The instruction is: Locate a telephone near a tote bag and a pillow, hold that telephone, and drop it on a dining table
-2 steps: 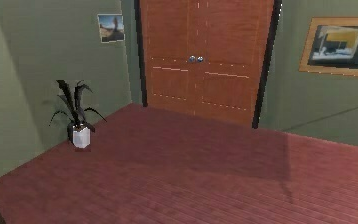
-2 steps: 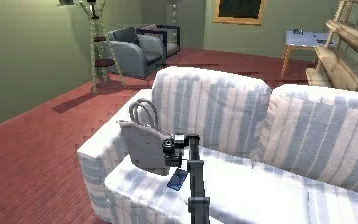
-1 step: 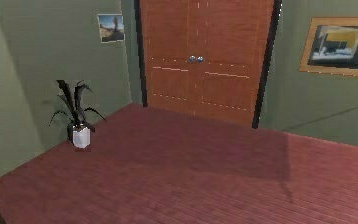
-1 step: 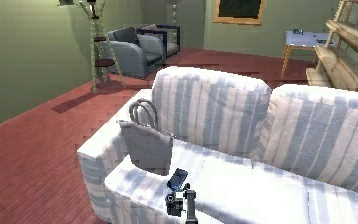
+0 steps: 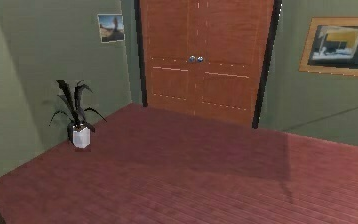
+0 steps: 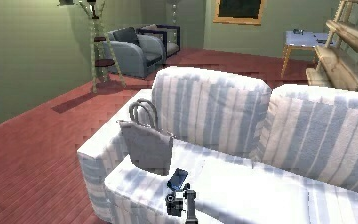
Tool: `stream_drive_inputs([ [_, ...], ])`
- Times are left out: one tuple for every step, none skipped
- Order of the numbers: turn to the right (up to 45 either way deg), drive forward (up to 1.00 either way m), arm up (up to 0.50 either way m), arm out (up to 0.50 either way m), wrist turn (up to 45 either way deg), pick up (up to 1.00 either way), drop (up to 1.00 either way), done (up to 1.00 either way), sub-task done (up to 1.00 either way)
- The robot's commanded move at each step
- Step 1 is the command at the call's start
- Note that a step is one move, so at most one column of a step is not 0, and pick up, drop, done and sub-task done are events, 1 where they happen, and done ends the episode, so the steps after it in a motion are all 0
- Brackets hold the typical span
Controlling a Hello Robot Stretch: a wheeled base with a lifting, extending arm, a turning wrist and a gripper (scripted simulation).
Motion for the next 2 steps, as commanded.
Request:
stream_drive_inputs([
  [0.0, 0.0, 0.1, 0.0, 0.0, 0.0, 0.0, 0.0, 0.0],
  [0.0, 0.0, 0.5, 0.0, 0.0, 0.0, 0.0, 0.0, 0.0],
])
